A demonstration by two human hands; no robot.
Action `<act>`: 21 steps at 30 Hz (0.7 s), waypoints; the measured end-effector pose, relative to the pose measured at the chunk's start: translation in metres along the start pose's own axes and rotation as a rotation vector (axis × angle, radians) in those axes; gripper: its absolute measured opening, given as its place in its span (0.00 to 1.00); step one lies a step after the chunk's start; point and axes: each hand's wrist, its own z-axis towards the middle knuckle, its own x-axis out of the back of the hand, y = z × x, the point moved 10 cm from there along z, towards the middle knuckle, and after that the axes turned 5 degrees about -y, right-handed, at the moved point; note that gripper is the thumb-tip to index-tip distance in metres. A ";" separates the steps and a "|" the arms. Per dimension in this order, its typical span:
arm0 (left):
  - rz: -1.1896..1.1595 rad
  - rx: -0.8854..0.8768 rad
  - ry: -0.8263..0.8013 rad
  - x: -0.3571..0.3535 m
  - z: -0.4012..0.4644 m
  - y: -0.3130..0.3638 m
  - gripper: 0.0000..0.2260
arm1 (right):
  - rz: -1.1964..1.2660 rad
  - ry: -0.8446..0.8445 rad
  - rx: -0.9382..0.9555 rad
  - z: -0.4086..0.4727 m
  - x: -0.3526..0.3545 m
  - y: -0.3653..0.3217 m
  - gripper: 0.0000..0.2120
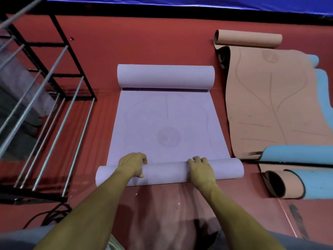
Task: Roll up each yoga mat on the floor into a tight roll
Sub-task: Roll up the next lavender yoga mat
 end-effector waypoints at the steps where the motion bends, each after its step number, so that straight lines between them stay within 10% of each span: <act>1: 0.013 0.000 0.010 0.002 0.001 0.002 0.26 | 0.024 0.040 -0.004 -0.001 -0.001 0.002 0.19; 17: 0.031 0.041 0.220 0.013 -0.010 0.010 0.24 | 0.076 -0.052 -0.001 0.001 -0.002 0.019 0.36; 21: 0.010 0.025 0.167 0.006 -0.009 0.012 0.27 | 0.117 0.012 -0.004 0.000 0.002 0.021 0.24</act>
